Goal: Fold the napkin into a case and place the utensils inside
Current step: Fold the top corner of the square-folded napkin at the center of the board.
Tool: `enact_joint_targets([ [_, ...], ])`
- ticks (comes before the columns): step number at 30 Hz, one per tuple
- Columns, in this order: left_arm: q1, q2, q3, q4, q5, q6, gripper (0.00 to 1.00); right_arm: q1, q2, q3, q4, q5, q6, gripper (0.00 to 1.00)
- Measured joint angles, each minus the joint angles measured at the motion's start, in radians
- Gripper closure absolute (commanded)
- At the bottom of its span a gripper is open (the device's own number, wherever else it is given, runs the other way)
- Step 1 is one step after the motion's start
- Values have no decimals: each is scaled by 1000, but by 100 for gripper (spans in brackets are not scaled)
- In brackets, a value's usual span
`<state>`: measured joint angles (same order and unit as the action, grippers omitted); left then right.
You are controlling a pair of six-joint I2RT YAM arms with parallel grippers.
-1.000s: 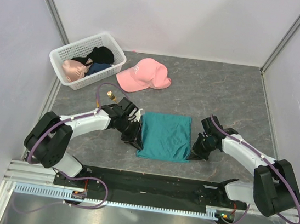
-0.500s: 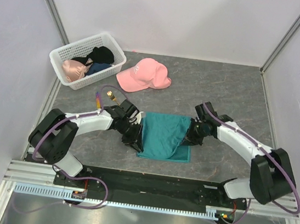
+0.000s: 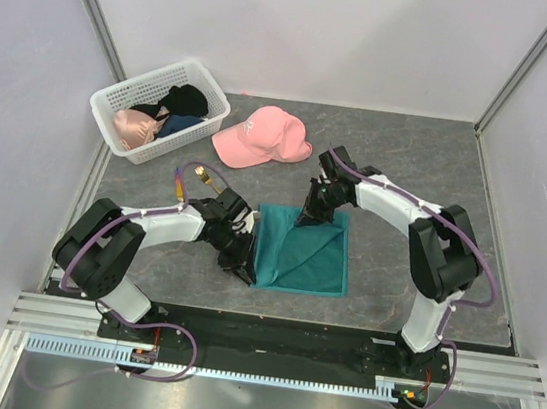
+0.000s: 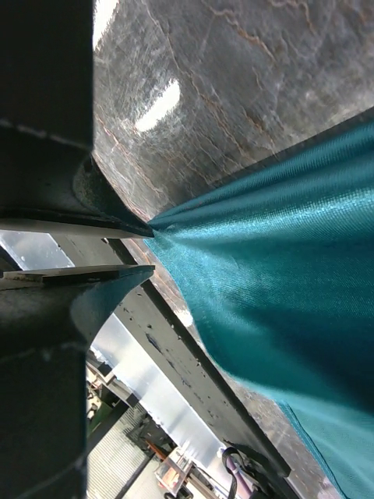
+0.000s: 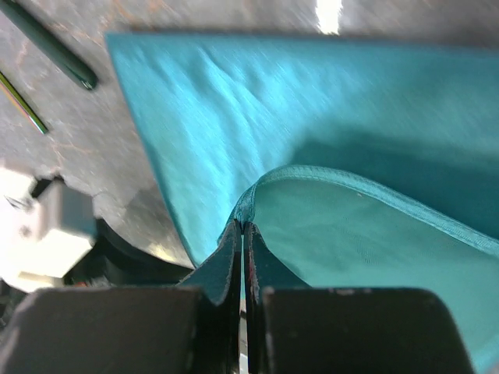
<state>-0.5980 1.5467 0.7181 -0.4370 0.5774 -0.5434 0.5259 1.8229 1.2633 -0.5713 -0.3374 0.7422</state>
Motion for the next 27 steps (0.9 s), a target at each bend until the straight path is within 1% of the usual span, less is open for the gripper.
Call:
enact_joint_targets([
  [6, 0, 4, -5, 15, -3, -6, 74, 22, 162, 163, 5, -34, -6, 100],
  [13, 0, 5, -22, 35, -11, -19, 75, 34, 272, 294, 11, -68, -6, 100],
  [27, 0, 5, -32, 52, -20, -26, 75, 35, 332, 346, 11, -86, -5, 100],
])
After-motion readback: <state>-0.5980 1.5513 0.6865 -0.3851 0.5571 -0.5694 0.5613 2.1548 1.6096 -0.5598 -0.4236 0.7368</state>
